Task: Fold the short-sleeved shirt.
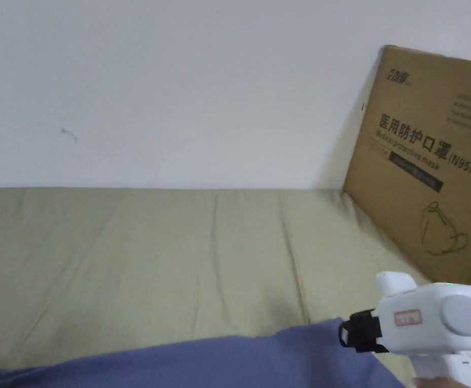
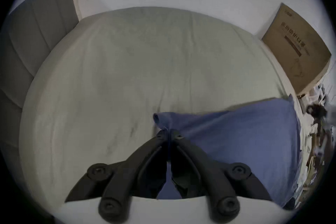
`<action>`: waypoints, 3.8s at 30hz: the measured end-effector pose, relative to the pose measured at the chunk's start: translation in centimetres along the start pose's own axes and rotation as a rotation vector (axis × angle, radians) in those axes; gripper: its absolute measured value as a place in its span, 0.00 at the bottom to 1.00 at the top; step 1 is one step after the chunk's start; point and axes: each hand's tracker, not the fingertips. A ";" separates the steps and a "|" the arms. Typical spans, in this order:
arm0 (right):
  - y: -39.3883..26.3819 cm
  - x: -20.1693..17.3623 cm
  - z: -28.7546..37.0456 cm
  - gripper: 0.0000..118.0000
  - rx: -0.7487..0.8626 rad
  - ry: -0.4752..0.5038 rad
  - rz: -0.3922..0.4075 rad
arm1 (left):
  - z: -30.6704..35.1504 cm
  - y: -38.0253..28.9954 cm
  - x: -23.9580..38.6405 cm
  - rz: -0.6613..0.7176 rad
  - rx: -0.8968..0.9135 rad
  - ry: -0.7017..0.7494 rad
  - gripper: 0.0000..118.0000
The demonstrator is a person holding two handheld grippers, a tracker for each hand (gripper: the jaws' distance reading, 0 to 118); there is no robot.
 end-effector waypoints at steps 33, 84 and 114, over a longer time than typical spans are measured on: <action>4.3 -2.8 28.5 0.01 0.353 -0.049 -0.015 | 29.6 3.0 2.4 -0.031 0.343 -0.095 0.01; 2.0 -3.0 6.6 0.01 0.160 -0.138 -0.109 | 9.2 2.5 -1.3 0.209 0.170 -0.016 0.01; -34.5 3.5 18.0 0.01 -0.419 -0.034 0.145 | 19.1 -29.2 -2.9 -0.011 -0.401 -0.075 0.01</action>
